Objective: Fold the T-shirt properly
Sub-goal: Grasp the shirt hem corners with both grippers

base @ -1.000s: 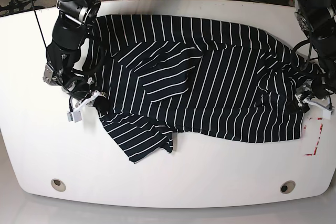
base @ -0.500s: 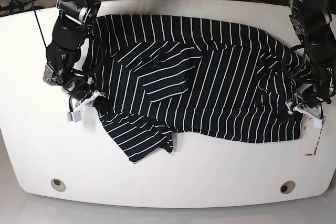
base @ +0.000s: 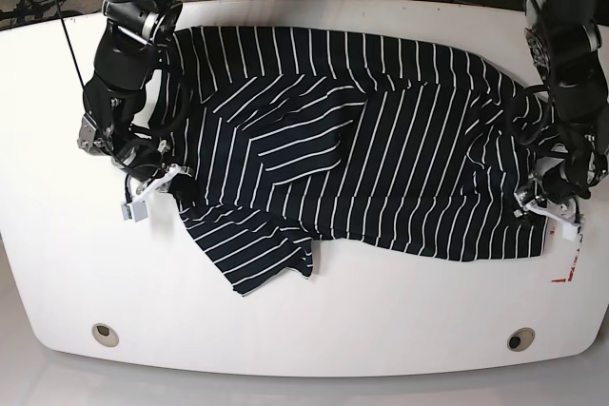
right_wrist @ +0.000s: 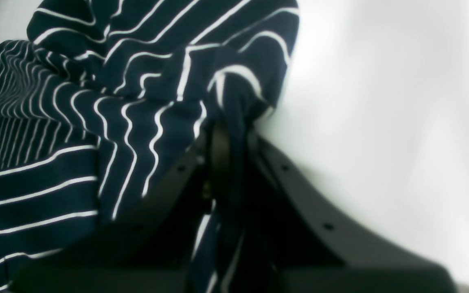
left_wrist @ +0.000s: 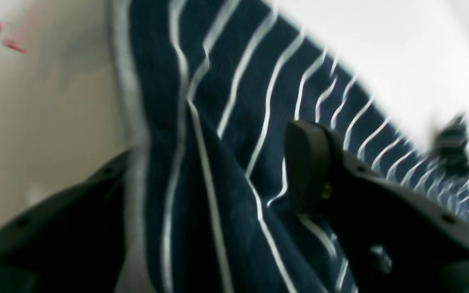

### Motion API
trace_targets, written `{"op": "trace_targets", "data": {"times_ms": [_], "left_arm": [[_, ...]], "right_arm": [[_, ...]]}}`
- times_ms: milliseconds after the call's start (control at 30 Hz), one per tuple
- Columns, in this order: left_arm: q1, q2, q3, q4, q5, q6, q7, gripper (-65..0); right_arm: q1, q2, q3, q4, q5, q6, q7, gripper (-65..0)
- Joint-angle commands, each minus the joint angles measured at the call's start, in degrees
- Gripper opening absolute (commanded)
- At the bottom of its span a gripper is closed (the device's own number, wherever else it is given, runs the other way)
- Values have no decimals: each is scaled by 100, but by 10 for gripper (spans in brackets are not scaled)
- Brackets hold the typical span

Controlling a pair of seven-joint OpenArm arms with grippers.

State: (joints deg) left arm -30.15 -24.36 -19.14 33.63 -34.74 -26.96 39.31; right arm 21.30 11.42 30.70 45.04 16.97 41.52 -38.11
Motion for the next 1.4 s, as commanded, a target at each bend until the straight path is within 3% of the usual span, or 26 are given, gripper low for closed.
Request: {"op": "trace_targets", "data": {"times_ms": [0,133,333,567,1367], "left_arm": [[-172,-56,204,79,-143,-42,-94,-271],[-172,-56,204,79,-143,-34,-120,-279],[-154,-56,204,79,-135,-25,-445,-501],[-163,-56,204,79,-135,265,-507,-631],[-57,-83,186,114,-161,274,-568,-650]], "right_arm": [[-16,67,-15,-7,-392,-152,-413,-617],[-16,76,-15,-7,-392,-152,-413,-617],[-16,84,-15,-7,-392,-152,-413,-617],[-16,84,-15,-7,-392,-152,-413,-617],[28,84,-6,2,-400,-152,-422,-617]]}}
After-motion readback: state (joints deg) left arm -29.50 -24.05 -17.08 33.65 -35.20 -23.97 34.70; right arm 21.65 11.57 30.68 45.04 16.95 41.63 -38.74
